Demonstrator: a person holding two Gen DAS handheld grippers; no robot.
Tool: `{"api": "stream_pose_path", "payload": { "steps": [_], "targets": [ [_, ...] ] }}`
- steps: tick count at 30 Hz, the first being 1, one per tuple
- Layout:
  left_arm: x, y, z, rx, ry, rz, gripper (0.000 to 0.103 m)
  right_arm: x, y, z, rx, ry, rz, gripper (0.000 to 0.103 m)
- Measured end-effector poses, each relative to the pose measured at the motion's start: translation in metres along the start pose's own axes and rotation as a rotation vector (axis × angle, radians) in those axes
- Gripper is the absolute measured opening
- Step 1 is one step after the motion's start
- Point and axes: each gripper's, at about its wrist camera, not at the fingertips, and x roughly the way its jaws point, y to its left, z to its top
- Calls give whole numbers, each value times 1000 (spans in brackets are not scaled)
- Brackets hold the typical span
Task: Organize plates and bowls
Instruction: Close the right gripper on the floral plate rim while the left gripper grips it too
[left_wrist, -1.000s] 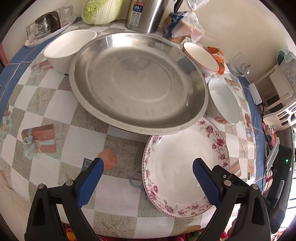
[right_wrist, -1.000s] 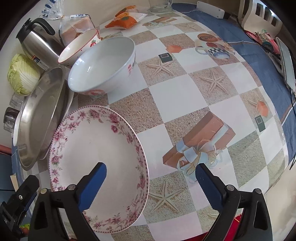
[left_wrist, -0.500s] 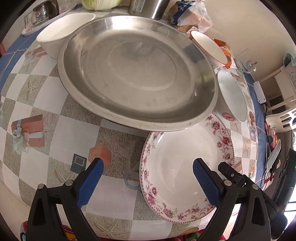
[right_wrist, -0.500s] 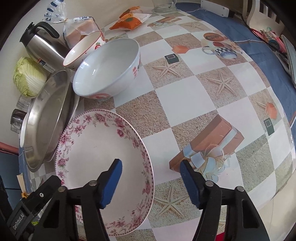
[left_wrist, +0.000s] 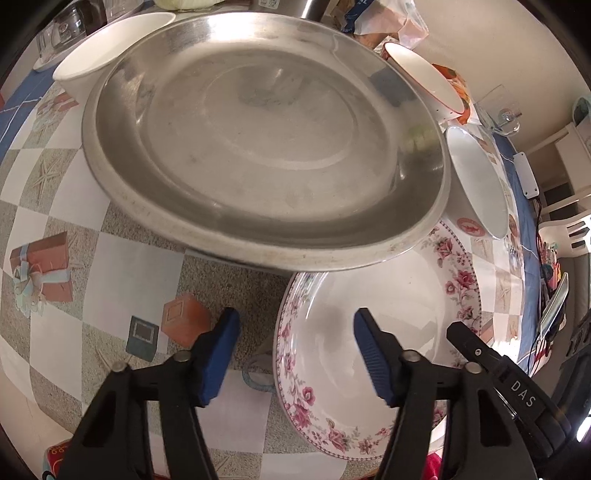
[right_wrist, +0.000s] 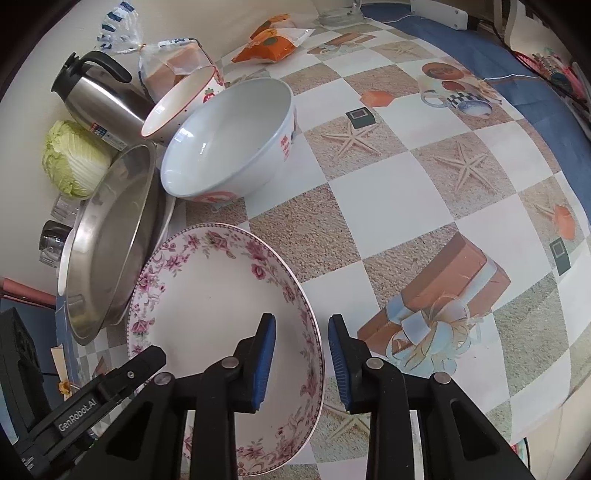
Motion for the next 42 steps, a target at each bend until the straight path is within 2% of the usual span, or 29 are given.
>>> {"api": "stream_pose_path", "payload": {
  "steps": [6,8,10,14,25,29,35,42],
  "targets": [
    [3,-3,8,-8,-21,-25,51,0,-3,3,1,0,17,28],
    [4,-1,10,-8,-25,-31,40,0,-3,3,-1,-1,24,28],
    [3,3,11,-5,-17,-43,33,0,-3,4,-6,-2,27,28],
    [5,-4,10,39,-22,-21,33,2,-3,3,-6,-4,29,26],
    [14,-34,4,120,9,-43,33,-1,-30,5,62,-9,49,24],
    [16,-41,4,135,4,-36,33,-2,-38,6,80,-14,57,19],
    [24,-56,3,131,-2,-49,33,-3,-38,7,73,-15,63,17],
    [7,-56,0,167,-34,-57,33,-9,-34,5,47,-12,43,16]
  ]
}}
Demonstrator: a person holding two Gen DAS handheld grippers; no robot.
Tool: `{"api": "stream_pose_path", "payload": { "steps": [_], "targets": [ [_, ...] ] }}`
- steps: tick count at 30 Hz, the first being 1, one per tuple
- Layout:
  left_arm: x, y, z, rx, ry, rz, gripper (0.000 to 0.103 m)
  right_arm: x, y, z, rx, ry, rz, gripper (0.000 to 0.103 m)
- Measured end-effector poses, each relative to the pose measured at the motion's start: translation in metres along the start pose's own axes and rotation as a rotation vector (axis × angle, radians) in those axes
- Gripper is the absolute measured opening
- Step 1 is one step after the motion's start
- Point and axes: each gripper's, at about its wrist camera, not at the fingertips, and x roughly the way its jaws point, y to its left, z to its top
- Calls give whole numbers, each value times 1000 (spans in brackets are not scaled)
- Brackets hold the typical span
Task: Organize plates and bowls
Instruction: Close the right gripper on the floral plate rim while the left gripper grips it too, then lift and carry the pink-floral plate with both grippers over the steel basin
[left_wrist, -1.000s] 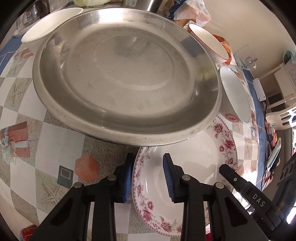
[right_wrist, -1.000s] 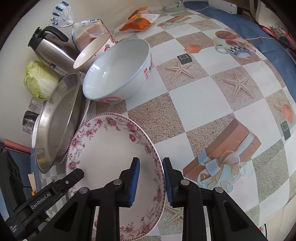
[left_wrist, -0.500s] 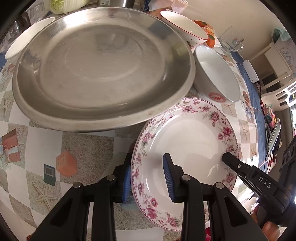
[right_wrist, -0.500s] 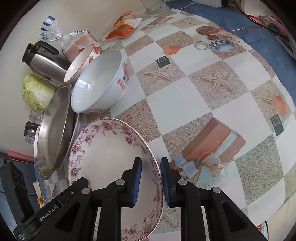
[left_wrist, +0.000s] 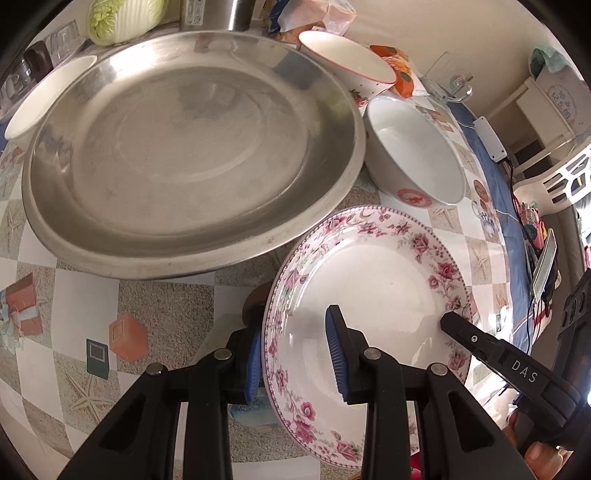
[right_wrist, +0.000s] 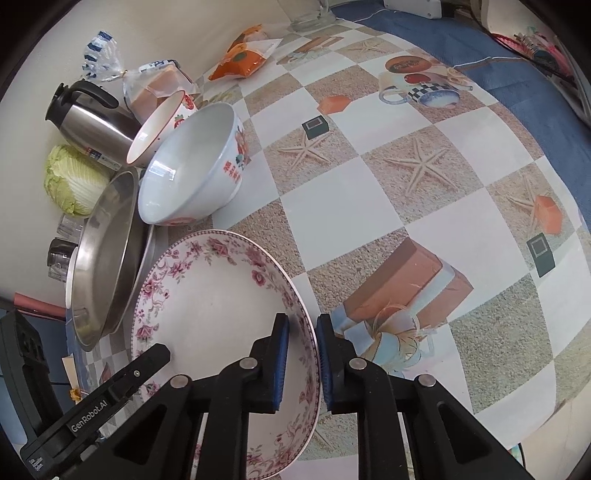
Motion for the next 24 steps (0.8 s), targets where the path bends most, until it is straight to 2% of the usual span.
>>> {"api": "stream_pose_path", "payload": {
  "steps": [6,24],
  "targets": [
    [-7,3,-3,-3,-7,-28,33,-16,2,-4,-15,-27,40,16],
    [-43,0,-6,49,-91,-64,33,-48,4,-10,-52,-86,70,16]
  ]
}}
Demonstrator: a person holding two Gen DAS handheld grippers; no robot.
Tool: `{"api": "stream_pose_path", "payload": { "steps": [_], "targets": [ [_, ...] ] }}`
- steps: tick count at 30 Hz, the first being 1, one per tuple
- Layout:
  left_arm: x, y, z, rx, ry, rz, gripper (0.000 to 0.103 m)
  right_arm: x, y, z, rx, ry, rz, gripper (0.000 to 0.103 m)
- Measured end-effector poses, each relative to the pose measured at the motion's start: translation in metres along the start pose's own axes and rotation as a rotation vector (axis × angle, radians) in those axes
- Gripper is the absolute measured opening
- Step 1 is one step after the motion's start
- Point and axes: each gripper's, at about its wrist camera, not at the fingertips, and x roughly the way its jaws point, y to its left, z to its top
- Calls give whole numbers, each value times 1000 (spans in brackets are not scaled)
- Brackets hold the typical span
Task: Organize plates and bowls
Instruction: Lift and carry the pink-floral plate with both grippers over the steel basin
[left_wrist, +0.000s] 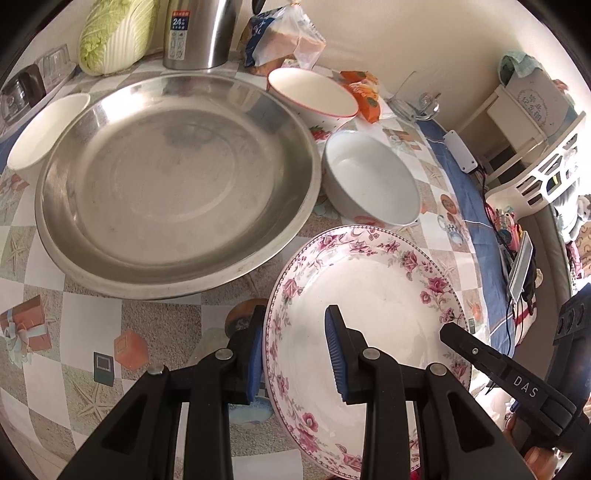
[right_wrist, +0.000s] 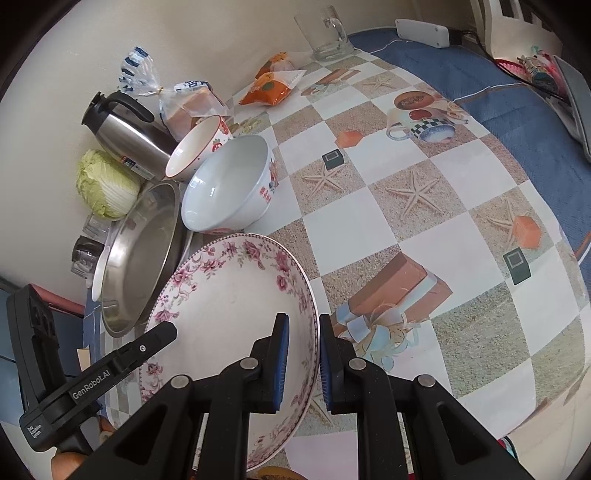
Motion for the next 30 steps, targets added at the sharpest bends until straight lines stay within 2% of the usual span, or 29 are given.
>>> {"api": "stream_pose_path", "payload": {
  "steps": [9,17,24,30],
  "targets": [
    [-26,-2,10,4,-64,-32,33,-28,10,4,-24,-66,9,16],
    [-44,2,43,-27,-105,-29,33,-42,41,31,-66,-104,16,16],
    [-54,12,78,-65,-143,-34,33,-34,62,59,-79,-104,26,16],
    [-52,32,102,-111,-172,-24,33,-12,81,81,-97,-83,33,16]
  ]
}}
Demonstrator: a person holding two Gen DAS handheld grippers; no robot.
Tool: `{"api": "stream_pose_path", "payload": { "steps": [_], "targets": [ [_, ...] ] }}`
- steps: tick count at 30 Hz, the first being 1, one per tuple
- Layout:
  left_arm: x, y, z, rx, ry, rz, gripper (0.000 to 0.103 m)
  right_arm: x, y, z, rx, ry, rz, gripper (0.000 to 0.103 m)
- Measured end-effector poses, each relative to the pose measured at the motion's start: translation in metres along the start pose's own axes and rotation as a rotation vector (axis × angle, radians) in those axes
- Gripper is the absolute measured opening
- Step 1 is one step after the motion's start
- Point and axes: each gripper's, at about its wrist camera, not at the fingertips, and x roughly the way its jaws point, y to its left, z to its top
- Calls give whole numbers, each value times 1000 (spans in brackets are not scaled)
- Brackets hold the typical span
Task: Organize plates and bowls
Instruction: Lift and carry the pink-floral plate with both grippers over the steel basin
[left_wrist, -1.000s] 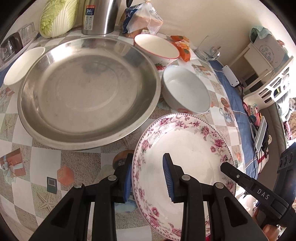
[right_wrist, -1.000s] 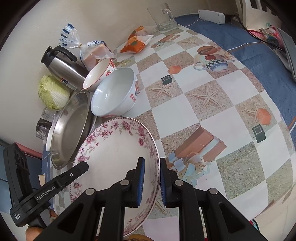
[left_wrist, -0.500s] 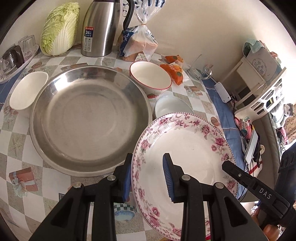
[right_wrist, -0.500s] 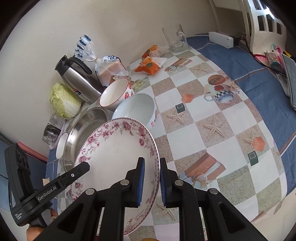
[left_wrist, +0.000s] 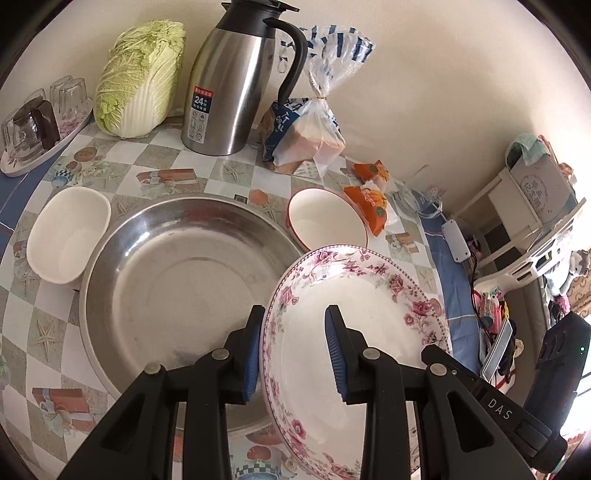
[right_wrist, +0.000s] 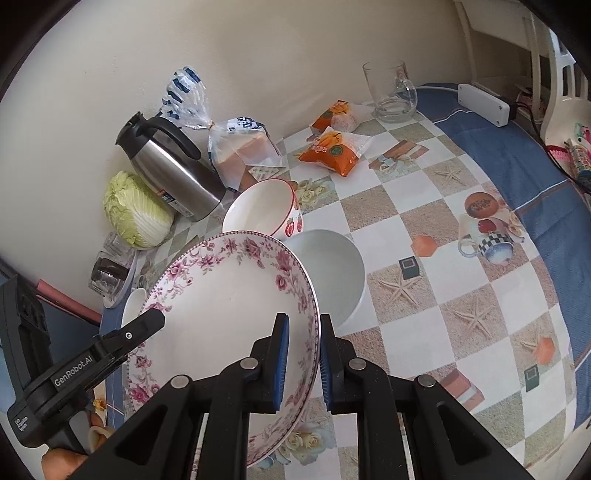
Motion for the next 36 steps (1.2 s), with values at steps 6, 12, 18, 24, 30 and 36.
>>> {"api": "stream_pose_path", "payload": {
  "steps": [6,12,18,24,30,36],
  "targets": [
    [5,29,12,-55,-36,50,33,26,25,17,-42,8,8,16],
    [-5,57,17,-103,-75,81,33,57,50,15,-92,42,25,16],
    [-12,86,16,-166,-89,97,33,74,74,8,-143,62,50,16],
    [-20,109,15,-217,-105,112,33,88,92,-1,-161,89,87,16],
    [-15,120,15,-235,-94,128,33,102,101,-7,-160,109,106,16],
    [1,130,16,-258,-65,114,33,114,104,-5,-173,125,81,16]
  ]
}}
